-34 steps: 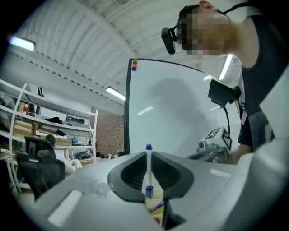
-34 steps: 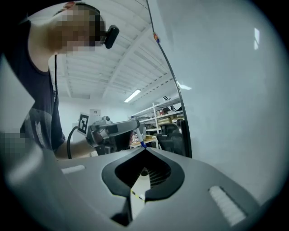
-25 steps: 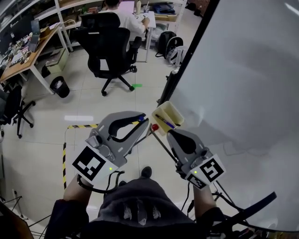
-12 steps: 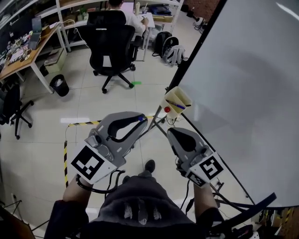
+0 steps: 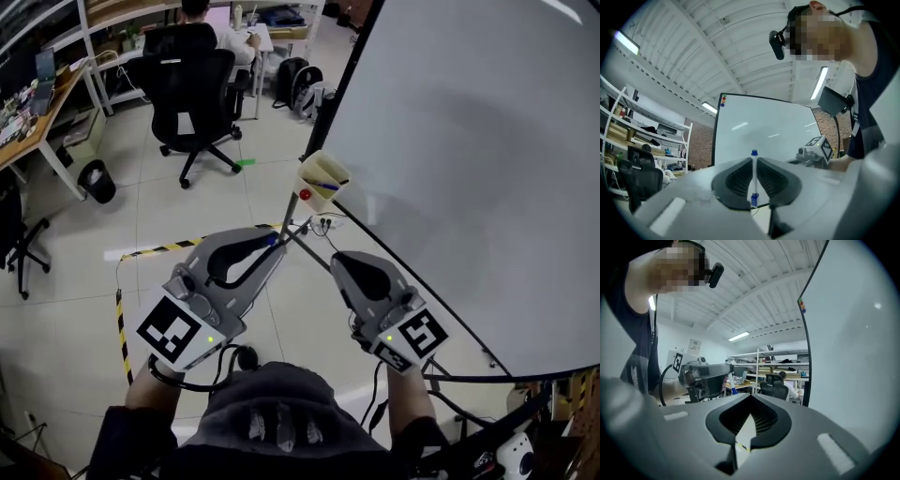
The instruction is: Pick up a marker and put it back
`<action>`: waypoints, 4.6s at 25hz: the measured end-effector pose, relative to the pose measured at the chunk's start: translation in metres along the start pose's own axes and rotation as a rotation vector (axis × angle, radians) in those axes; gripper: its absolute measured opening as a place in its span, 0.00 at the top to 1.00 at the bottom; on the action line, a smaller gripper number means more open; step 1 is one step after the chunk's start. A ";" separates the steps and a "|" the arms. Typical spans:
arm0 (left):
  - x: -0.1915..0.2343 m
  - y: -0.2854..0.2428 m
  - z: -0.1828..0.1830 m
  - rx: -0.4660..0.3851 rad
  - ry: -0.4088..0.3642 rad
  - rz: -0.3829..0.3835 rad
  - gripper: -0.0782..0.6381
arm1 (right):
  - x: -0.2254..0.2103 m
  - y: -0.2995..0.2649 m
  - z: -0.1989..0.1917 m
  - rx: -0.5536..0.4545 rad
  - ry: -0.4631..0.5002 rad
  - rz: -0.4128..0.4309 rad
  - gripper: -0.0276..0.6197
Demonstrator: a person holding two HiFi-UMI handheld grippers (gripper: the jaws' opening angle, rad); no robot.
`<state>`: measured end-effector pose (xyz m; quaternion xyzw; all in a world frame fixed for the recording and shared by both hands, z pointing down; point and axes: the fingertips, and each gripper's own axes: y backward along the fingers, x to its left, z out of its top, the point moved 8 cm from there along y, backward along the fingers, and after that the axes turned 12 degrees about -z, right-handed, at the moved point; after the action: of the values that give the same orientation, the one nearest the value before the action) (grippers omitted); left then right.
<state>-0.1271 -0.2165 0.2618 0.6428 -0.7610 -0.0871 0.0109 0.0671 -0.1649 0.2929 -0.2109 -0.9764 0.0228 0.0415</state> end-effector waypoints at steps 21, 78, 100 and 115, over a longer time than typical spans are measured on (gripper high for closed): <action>-0.270 -0.063 0.026 0.045 -0.017 0.110 0.84 | 0.001 0.250 -0.020 -0.038 -0.023 0.178 0.95; -0.595 -0.026 0.054 0.057 -0.019 0.056 0.84 | 0.127 0.552 -0.020 -0.037 0.060 0.172 0.95; -0.564 -0.003 0.049 0.053 0.011 0.051 0.84 | 0.138 0.512 -0.033 -0.008 0.021 0.188 0.95; -0.539 0.012 0.054 0.012 0.004 0.053 0.84 | 0.139 0.487 -0.031 0.020 0.031 0.175 0.95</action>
<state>-0.0523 0.3199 0.2619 0.6226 -0.7783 -0.0808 0.0109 0.1434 0.3369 0.3035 -0.2954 -0.9531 0.0327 0.0567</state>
